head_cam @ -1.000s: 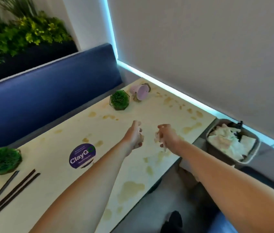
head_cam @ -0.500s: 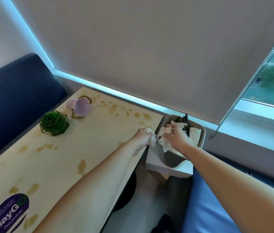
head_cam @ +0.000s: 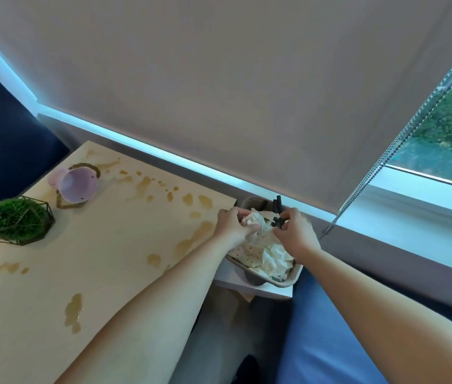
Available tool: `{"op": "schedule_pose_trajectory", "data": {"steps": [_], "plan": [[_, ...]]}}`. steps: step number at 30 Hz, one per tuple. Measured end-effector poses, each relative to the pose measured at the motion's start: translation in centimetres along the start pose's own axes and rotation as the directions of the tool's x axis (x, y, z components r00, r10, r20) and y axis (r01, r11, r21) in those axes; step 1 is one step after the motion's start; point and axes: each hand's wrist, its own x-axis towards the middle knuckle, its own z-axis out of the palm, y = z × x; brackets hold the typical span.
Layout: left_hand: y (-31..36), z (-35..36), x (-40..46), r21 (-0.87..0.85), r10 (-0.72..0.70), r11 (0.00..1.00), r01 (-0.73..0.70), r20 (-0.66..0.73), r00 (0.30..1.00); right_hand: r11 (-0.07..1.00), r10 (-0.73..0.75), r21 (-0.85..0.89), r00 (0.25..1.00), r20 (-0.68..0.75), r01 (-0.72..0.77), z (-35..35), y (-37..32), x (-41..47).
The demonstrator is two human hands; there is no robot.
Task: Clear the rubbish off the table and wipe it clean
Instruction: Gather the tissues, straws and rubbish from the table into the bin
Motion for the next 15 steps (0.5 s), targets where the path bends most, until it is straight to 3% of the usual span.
{"op": "schedule_pose_trajectory", "data": {"steps": [7, 11, 15], "plan": [[-1.1, 1.7, 2.2, 0.226, 0.046, 0.974, -0.030, -0.064, 0.997, 0.997, -0.021, -0.066, 0.998, 0.061, 0.025, 0.1, 0.4, 2.1], [-1.7, 1.9, 2.5, 0.399, 0.060, 0.914, -0.080, 0.061, 0.996, 0.995, -0.056, -0.076, 0.994, 0.092, 0.064, -0.4, -0.3, 2.6], [-1.4, 0.8, 2.0, 0.398, 0.066, 0.914, -0.075, 0.036, 0.997, 0.991, -0.094, -0.079, 0.988, 0.120, 0.104, -0.5, -1.5, 2.7]]}}
